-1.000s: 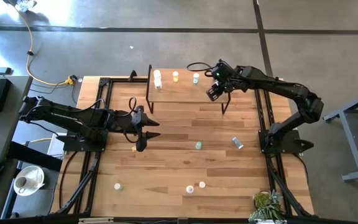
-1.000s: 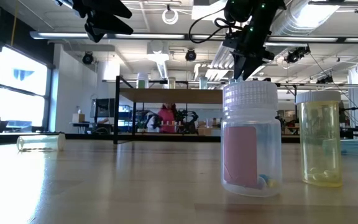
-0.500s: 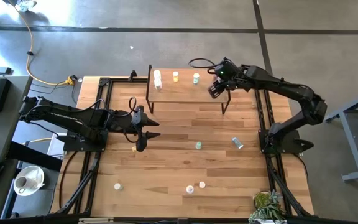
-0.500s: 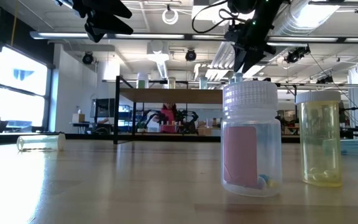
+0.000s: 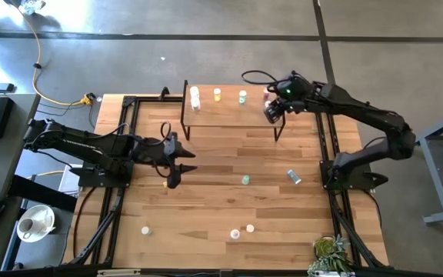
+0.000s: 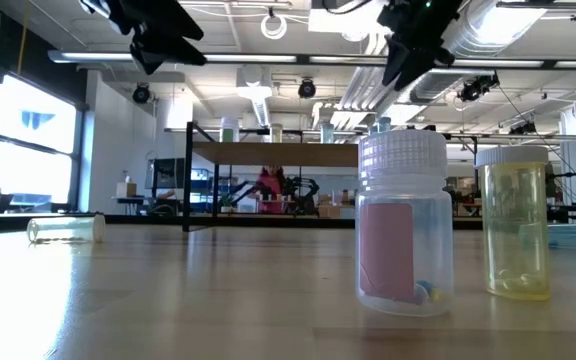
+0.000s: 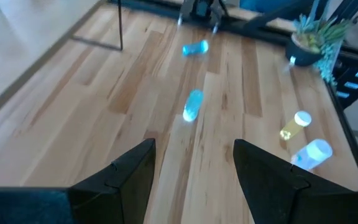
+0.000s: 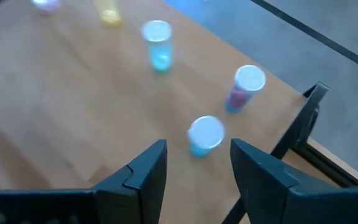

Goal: Pick and place medicine bottles onto shelf by color
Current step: Put the top yellow pill bottle on the shelf aligned with the other yellow pill bottle

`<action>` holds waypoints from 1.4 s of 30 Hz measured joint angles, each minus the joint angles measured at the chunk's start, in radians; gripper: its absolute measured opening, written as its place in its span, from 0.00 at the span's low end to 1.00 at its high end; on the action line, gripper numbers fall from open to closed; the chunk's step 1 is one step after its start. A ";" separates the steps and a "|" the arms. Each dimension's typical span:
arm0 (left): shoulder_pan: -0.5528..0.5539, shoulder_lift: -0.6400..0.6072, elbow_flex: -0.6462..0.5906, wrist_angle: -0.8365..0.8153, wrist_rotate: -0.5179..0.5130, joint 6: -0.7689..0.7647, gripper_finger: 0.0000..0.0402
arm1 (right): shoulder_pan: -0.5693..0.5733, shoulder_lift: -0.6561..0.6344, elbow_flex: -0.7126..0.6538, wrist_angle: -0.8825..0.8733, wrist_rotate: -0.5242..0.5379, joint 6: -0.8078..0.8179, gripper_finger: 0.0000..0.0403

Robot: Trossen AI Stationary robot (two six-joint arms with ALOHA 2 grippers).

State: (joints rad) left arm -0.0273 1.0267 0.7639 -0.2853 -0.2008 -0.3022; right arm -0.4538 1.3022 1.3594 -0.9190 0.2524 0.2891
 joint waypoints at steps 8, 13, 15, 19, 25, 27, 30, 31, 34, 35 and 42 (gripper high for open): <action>-0.012 0.000 0.000 -0.116 -0.002 -0.070 0.51 | 0.124 -0.078 0.000 -0.078 0.002 0.038 0.42; -0.077 0.011 0.000 -0.185 -0.013 -0.124 0.51 | 0.207 -0.079 0.000 -0.164 0.002 0.049 0.42; -0.113 0.013 -0.001 -0.231 -0.040 -0.149 0.51 | 0.236 -0.074 0.000 -0.182 0.002 0.053 0.42; -0.181 0.047 -0.001 -0.302 -0.125 -0.232 0.51 | 0.293 -0.072 0.000 -0.189 0.002 0.056 0.42; -0.244 0.116 -0.001 -0.388 -0.147 -0.335 0.51 | 0.364 -0.067 0.000 -0.180 0.002 0.097 0.42; -0.258 0.142 0.000 -0.414 -0.135 -0.352 0.51 | 0.382 -0.063 0.000 -0.178 0.001 0.103 0.42; -0.264 0.184 0.000 -0.457 -0.113 -0.382 0.51 | 0.404 -0.050 0.000 -0.169 0.002 0.107 0.42; -0.264 0.195 0.000 -0.486 -0.104 -0.390 0.51 | 0.408 -0.043 0.000 -0.164 0.002 0.106 0.42; -0.266 0.231 0.000 -0.514 -0.078 -0.394 0.51 | 0.416 -0.027 0.000 -0.155 0.002 0.104 0.42; -0.268 0.239 0.000 -0.531 -0.075 -0.394 0.51 | 0.416 -0.019 0.001 -0.146 0.003 0.103 0.42; -0.267 0.296 0.001 -0.552 -0.073 -0.396 0.51 | 0.415 0.036 0.000 -0.133 0.005 0.070 0.42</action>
State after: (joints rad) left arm -0.2947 1.3222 0.7653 -0.8377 -0.2740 -0.6982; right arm -0.0383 1.3378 1.3594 -1.0515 0.2569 0.3592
